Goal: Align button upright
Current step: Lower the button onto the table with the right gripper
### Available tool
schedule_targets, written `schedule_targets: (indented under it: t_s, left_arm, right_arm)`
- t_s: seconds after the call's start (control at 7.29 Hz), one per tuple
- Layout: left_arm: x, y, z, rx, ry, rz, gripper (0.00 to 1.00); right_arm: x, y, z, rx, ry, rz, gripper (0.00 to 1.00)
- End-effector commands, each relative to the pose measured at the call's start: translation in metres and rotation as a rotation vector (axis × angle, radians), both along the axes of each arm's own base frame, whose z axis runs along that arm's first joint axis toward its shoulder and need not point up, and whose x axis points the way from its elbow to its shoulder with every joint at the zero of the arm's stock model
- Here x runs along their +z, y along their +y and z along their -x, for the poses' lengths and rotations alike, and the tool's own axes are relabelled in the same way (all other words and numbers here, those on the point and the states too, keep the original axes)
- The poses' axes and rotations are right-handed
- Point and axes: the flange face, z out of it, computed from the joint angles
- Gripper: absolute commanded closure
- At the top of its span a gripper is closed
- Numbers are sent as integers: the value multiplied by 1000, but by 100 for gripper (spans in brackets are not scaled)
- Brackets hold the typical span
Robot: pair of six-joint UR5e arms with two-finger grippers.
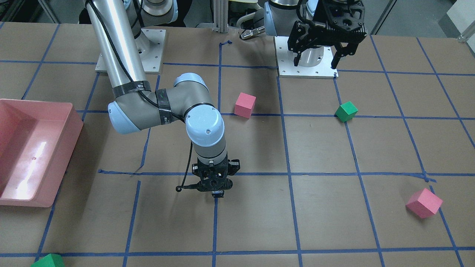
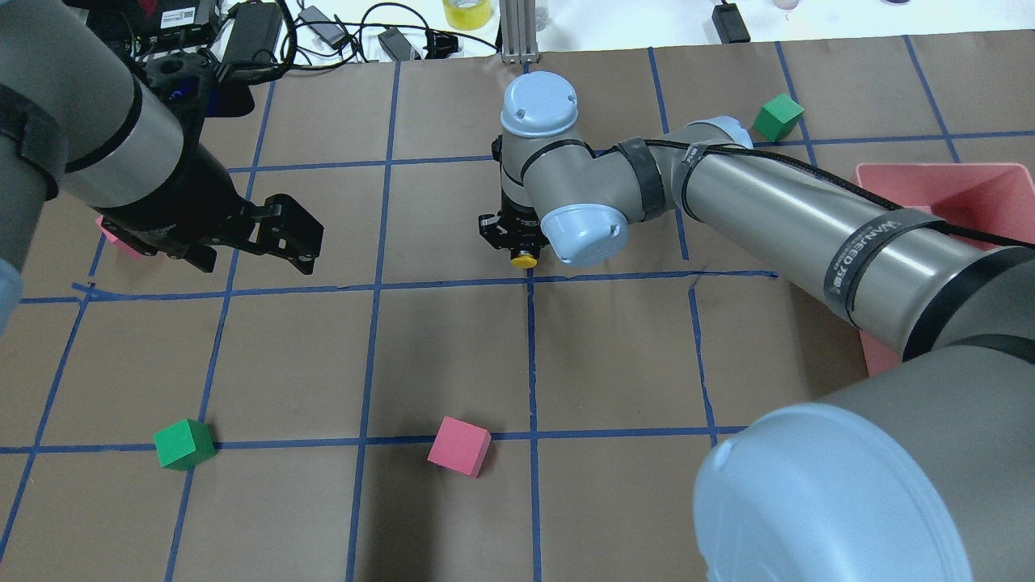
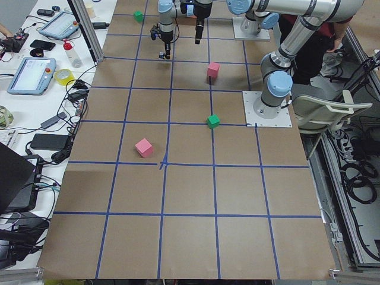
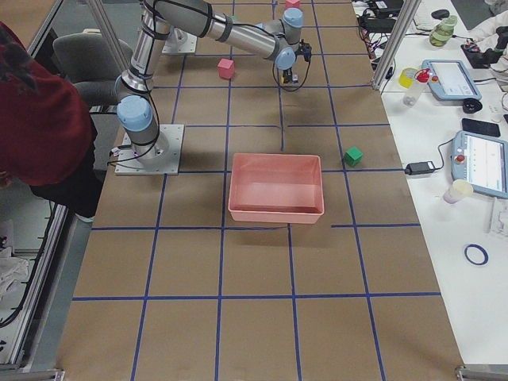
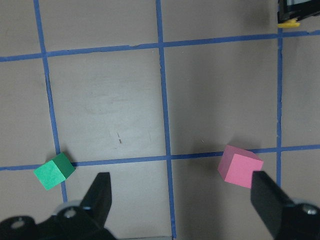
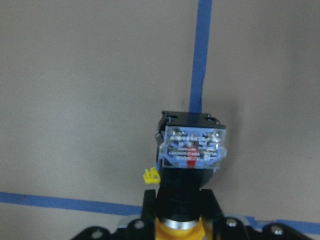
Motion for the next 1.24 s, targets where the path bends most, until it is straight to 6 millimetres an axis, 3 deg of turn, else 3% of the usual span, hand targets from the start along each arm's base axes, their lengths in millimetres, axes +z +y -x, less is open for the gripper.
schedule_targets:
  t_s: [0.0,0.41,0.55,0.69,0.82,0.96,1.1]
  left_arm:
    - [0,0,0,0,-2,0,0]
    - [-7,2,0,-2,-2,-12,0]
    - [-9,3,1,1,0,-17,0]
    - [-21,7,1,5,4,-38,0]
    - [-28,10,1,7,4,-38,0]
    - [-28,12,1,7,4,-35,0]
    - [-28,13,1,4,4,-35,0]
  right_arm:
    - [-7,-4,-3,1,-5,14,100]
    - [-12,-3,-5,3,-23,0,94]
    - [-12,-3,-5,4,-23,1,63]
    - [-10,-4,-5,5,-18,13,26]
    - [-4,-3,-4,2,-19,24,0]
    - [15,0,-1,8,-20,42,0]
    - [52,11,6,11,1,58,0]
